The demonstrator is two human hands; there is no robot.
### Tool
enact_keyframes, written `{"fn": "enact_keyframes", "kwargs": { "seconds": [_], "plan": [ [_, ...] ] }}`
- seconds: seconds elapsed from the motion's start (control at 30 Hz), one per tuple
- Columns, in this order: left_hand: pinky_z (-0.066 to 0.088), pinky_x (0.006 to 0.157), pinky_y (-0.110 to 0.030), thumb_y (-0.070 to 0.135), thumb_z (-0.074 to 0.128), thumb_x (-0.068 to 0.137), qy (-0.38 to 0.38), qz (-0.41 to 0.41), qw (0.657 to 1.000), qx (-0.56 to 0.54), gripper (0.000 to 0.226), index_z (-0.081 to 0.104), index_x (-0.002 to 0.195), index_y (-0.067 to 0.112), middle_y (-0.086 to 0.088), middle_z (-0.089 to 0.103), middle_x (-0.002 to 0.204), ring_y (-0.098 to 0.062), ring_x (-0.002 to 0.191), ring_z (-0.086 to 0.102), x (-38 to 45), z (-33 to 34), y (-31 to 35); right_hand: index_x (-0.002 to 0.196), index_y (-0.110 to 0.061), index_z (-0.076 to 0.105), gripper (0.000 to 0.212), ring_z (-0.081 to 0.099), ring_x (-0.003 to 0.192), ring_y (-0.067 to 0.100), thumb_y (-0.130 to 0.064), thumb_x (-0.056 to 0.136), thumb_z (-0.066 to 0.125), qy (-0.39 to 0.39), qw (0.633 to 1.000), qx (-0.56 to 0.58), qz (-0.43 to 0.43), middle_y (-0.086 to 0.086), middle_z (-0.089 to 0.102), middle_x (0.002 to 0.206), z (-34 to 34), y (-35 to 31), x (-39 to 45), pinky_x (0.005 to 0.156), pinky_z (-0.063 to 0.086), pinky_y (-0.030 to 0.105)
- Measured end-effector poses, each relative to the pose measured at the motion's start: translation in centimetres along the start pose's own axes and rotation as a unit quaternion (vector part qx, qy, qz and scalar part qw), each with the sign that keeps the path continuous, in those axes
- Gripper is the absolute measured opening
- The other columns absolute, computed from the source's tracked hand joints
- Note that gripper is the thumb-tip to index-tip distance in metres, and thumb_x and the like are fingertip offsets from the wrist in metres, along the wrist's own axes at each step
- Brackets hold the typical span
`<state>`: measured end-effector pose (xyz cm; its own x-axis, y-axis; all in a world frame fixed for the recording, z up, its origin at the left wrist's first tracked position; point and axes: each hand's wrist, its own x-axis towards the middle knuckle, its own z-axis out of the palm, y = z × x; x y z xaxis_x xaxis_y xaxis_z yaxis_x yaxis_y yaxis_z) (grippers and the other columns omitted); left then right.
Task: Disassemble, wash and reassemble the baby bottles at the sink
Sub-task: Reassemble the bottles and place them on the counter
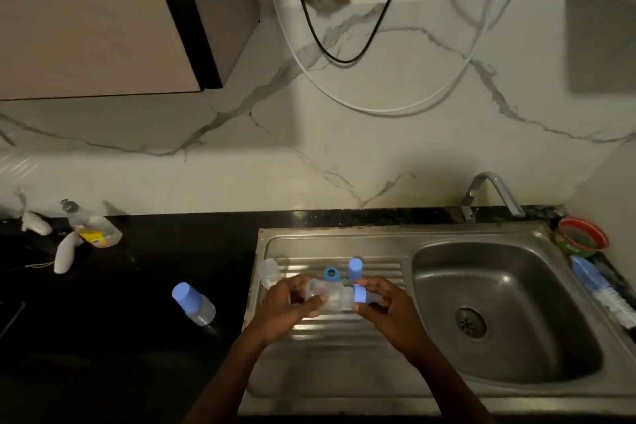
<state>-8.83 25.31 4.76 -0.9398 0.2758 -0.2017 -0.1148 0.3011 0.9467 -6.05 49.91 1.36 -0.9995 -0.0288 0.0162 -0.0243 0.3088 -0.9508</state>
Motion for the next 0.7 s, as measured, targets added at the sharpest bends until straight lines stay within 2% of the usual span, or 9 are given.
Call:
{"fn": "enact_keyframes", "kwargs": {
  "seconds": [0.1,0.2,0.3,0.33,0.37,0.47,0.6,0.67,0.7],
  "plan": [
    [0.06,0.083,-0.031,0.022,0.07,0.095,-0.004,-0.011,0.998,-0.056,0.031,0.068,0.123,0.01,-0.009,0.076,0.111,-0.024,0.102,0.074,0.0,0.3,0.5,0.122,-0.021,0.068,0.042,0.069,0.107,0.011,-0.015,0.084,0.082,-0.044,0.999,0.014,-0.014,-0.009,0.072,0.117,0.0,-0.2,0.4,0.086,0.057,0.023],
    [0.06,0.088,-0.036,0.027,0.071,0.095,-0.001,-0.016,0.998,-0.068,0.034,0.067,0.125,0.011,-0.007,0.075,0.114,-0.024,0.107,0.072,0.2,0.2,0.4,0.123,-0.019,0.068,0.041,0.07,0.105,0.011,-0.012,0.084,0.082,-0.045,0.998,0.032,0.002,-0.007,0.073,0.115,0.1,-0.7,0.7,0.085,0.057,0.023],
    [0.056,0.096,-0.032,0.022,0.08,0.088,-0.02,0.018,0.999,-0.03,0.041,0.066,0.127,0.017,0.0,0.074,0.12,-0.019,0.114,0.069,0.4,-0.2,0.5,0.113,-0.012,0.072,0.021,0.075,0.086,0.021,-0.019,0.093,0.073,-0.049,0.995,0.08,0.043,0.004,0.078,0.096,0.6,-1.5,0.7,0.078,0.061,0.035],
    [0.055,0.098,-0.031,0.018,0.081,0.087,-0.029,0.027,0.999,-0.034,0.045,0.065,0.129,0.016,0.001,0.072,0.123,-0.017,0.116,0.068,0.4,-0.3,0.8,0.107,-0.007,0.072,0.023,0.075,0.077,0.027,-0.027,0.097,0.068,-0.051,0.99,0.11,0.069,0.011,0.077,0.087,0.7,-2.0,0.7,0.074,0.061,0.043],
    [0.055,0.099,-0.031,0.016,0.082,0.085,-0.036,0.037,0.998,-0.032,0.049,0.063,0.131,0.017,0.001,0.071,0.126,-0.017,0.118,0.067,0.5,-0.3,1.0,0.102,-0.002,0.072,0.036,0.073,0.07,0.031,-0.037,0.098,0.063,-0.05,0.985,0.134,0.1,0.016,0.075,0.081,0.7,-2.3,0.7,0.07,0.06,0.044],
    [0.054,0.101,-0.033,0.015,0.084,0.084,-0.046,0.053,0.997,-0.032,0.053,0.062,0.132,0.016,0.0,0.07,0.128,-0.018,0.121,0.066,0.6,-0.5,1.4,0.095,0.008,0.07,0.065,0.067,0.062,0.034,-0.055,0.095,0.051,-0.079,0.973,0.136,0.171,0.024,0.073,0.078,0.4,-2.7,1.3,0.058,0.054,0.033],
    [0.054,0.1,-0.033,0.009,0.083,0.083,-0.027,0.049,0.997,-0.06,0.052,0.062,0.131,0.013,-0.002,0.071,0.127,-0.02,0.119,0.066,0.7,-0.8,1.1,0.122,-0.01,0.06,0.035,0.071,0.074,0.037,-0.036,0.097,0.06,-0.145,0.964,0.184,0.124,0.024,0.074,0.09,-0.8,-2.9,2.1,0.069,0.058,0.04],
    [0.054,0.098,-0.029,0.009,0.082,0.084,-0.033,0.05,0.996,-0.06,0.052,0.061,0.131,0.013,-0.002,0.071,0.126,-0.018,0.119,0.067,0.7,-0.9,1.1,0.114,-0.005,0.062,0.039,0.07,0.068,0.032,-0.041,0.099,0.056,-0.165,0.97,0.126,0.125,0.022,0.075,0.086,-0.7,-2.8,2.3,0.064,0.057,0.036],
    [0.054,0.097,-0.028,0.009,0.082,0.084,-0.037,0.051,0.996,-0.061,0.052,0.061,0.132,0.012,-0.002,0.071,0.126,-0.018,0.118,0.067,0.7,-1.0,1.1,0.106,0.0,0.066,0.052,0.07,0.064,0.03,-0.049,0.1,0.05,-0.167,0.97,0.097,0.146,0.021,0.075,0.082,-0.5,-2.8,2.4,0.06,0.056,0.032]
  ]
}}
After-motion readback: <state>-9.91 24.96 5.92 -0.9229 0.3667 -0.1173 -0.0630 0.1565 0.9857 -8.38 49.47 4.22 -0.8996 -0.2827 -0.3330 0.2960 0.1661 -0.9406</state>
